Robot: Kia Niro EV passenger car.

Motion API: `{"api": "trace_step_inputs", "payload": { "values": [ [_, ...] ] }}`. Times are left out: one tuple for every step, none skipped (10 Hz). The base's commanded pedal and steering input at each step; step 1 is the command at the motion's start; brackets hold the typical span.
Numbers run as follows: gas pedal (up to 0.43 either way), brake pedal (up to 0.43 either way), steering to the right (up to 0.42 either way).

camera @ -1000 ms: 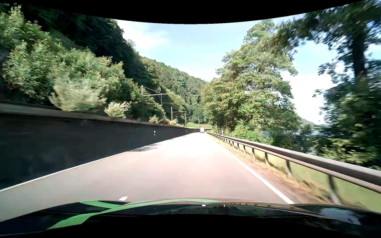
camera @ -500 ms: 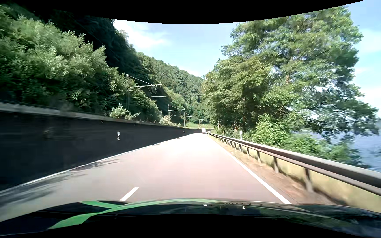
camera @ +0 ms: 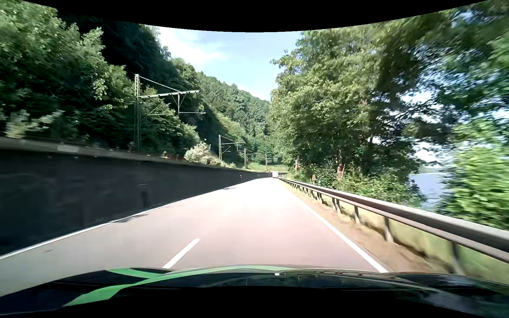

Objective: Follow the waypoints while adhering to traffic rules and regulations

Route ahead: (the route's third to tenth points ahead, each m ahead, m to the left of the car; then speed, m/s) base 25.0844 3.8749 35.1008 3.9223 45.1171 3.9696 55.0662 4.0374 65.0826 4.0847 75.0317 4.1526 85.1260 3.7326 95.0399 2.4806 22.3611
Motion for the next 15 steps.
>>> {"api": "trace_step_inputs", "payload": {
  "values": [
    [0.157, 0.000, -0.003],
    [0.157, 0.000, -0.003],
    [0.169, 0.000, -0.003],
    [0.189, 0.000, -0.003],
    [0.197, 0.000, -0.003],
    [0.197, 0.000, -0.003],
    [0.197, 0.000, -0.003],
    [0.197, 0.000, -0.003],
    [0.197, 0.000, -0.003],
    [0.189, 0.000, -0.003],
    [0.169, 0.000, -0.003],
    [0.157, 0.000, -0.004],
    [0.150, 0.000, -0.002],
    [0.150, 0.000, 0.000],
    [0.150, 0.000, 0.000]
  ]
}}
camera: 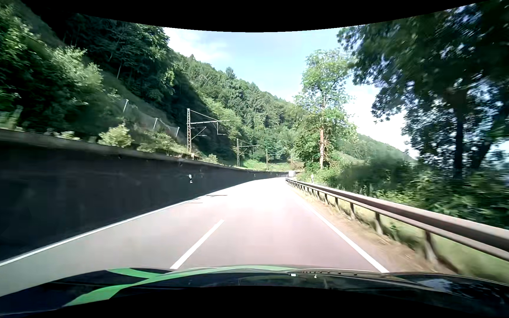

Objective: Follow the waypoints while adhering to traffic rules and regulations

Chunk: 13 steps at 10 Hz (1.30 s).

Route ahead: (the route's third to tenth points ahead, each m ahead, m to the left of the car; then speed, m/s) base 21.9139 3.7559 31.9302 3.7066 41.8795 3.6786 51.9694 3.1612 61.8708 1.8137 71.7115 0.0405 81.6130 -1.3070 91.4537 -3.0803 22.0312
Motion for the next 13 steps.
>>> {"api": "trace_step_inputs", "payload": {
  "values": [
    [0.150, 0.000, 0.001],
    [0.157, 0.000, 0.001],
    [0.169, 0.000, 0.002],
    [0.177, 0.000, 0.002],
    [0.177, 0.000, 0.003],
    [0.177, 0.000, 0.003],
    [0.177, 0.000, 0.003],
    [0.169, 0.000, 0.003],
    [0.150, 0.000, 0.003],
    [0.157, 0.000, 0.003],
    [0.157, 0.000, 0.003],
    [0.157, 0.000, 0.003],
    [0.150, 0.000, 0.003]
  ]
}}
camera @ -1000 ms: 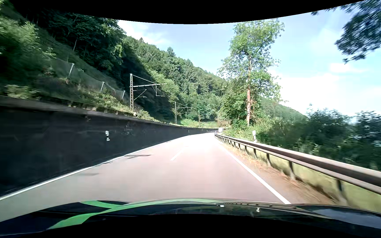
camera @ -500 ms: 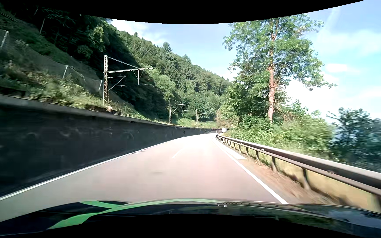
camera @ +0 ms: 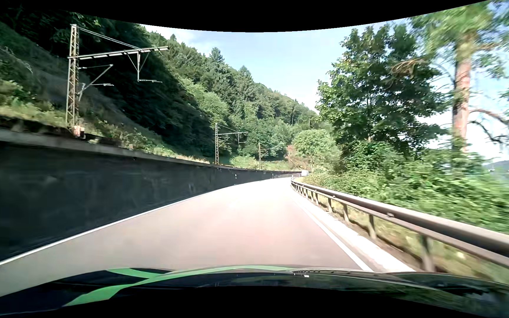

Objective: Follow the waypoints while adhering to traffic rules and regulations

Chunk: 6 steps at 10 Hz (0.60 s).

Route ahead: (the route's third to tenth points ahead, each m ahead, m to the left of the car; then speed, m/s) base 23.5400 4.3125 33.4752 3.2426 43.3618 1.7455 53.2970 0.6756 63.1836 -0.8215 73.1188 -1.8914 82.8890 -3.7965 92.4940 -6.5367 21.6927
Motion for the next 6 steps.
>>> {"api": "trace_step_inputs", "payload": {
  "values": [
    [0.150, 0.000, 0.003],
    [0.150, 0.000, 0.003],
    [0.150, 0.000, 0.003],
    [0.150, 0.000, 0.003],
    [0.157, 0.000, 0.004],
    [0.169, 0.000, 0.005]
  ]
}}
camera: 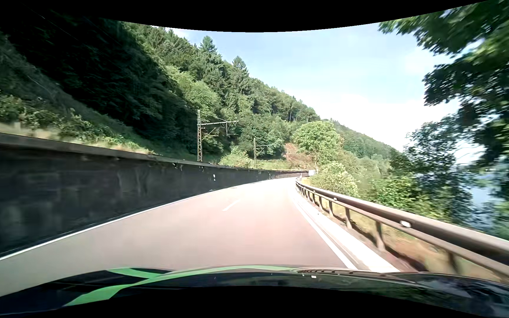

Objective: Follow the waypoints while adhering to traffic rules and regulations

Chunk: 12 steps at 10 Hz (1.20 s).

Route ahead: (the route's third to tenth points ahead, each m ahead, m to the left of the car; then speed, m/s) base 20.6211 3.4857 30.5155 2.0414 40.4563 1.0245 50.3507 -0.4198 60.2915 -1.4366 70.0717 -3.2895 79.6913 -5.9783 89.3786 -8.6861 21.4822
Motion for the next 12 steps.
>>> {"api": "trace_step_inputs", "payload": {
  "values": [
    [0.189, 0.000, 0.006],
    [0.189, 0.000, 0.008],
    [0.189, 0.000, 0.010],
    [0.177, 0.000, 0.012],
    [0.157, 0.000, 0.013],
    [0.138, 0.000, 0.013],
    [0.138, 0.000, 0.013],
    [0.138, 0.000, 0.014],
    [0.150, 0.000, 0.013],
    [0.169, 0.000, 0.014],
    [0.177, 0.000, 0.015],
    [0.177, 0.000, 0.016]
  ]
}}
